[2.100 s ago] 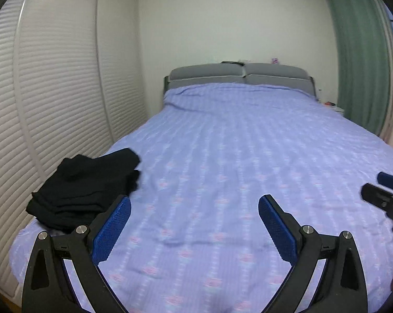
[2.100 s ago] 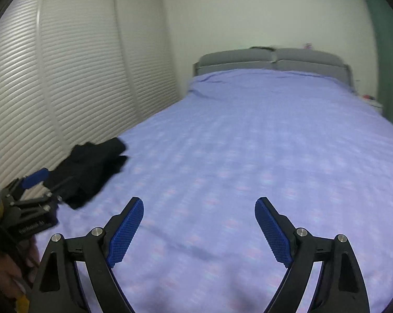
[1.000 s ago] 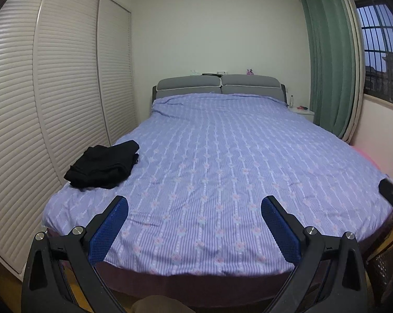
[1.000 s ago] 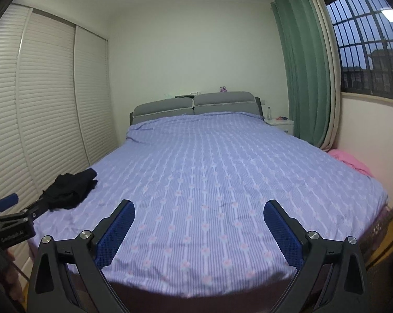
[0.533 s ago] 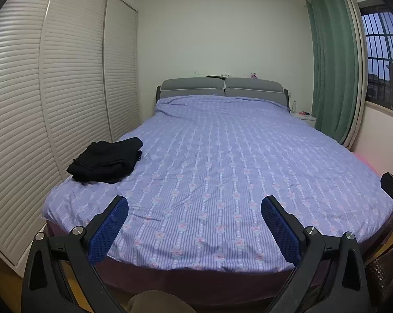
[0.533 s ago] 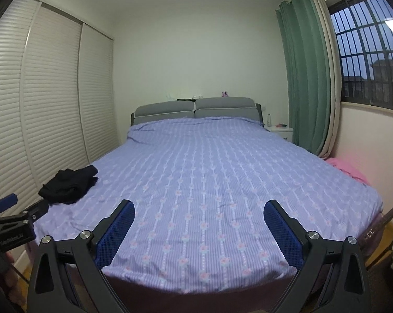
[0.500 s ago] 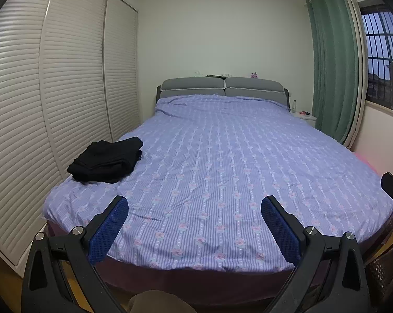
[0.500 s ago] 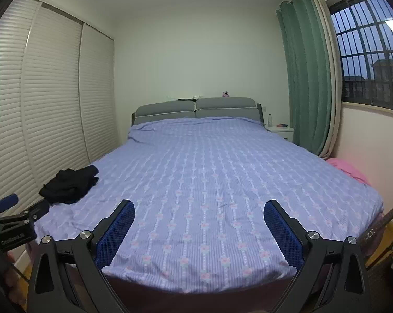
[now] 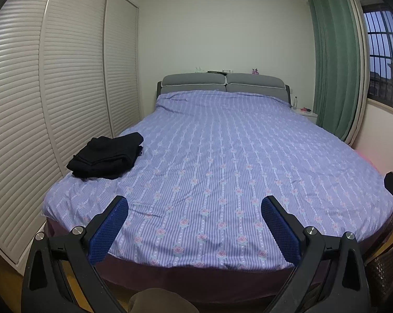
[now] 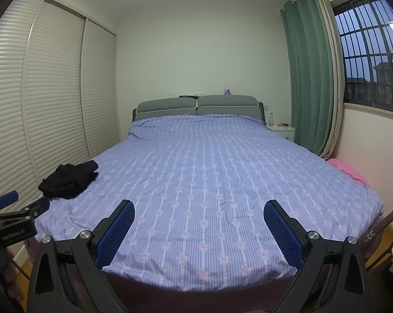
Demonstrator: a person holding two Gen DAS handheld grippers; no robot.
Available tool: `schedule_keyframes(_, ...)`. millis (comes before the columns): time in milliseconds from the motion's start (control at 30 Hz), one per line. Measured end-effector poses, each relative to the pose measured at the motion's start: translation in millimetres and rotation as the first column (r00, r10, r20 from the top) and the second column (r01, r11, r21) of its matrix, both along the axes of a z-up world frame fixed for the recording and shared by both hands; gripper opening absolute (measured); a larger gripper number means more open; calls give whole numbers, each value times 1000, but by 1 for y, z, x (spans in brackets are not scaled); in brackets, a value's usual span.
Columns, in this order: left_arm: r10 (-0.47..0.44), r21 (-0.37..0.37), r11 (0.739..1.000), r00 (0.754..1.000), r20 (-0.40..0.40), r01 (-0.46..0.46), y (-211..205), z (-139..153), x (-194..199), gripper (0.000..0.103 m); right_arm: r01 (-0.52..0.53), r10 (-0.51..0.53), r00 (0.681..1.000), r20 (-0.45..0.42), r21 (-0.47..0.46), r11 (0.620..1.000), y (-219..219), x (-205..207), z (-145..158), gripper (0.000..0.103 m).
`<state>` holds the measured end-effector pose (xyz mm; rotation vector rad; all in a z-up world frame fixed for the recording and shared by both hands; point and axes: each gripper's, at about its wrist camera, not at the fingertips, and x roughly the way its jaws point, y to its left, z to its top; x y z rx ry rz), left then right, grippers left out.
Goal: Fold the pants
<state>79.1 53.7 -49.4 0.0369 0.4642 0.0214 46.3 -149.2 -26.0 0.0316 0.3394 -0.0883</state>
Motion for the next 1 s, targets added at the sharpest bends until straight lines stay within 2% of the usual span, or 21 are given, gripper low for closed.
schedule_keyframes(1000, -24, 21, 1000, 1000, 3, 24, -4, -2, -3, 103, -8, 8, 1000, 1, 2, 1000, -5, -3, 4, 101)
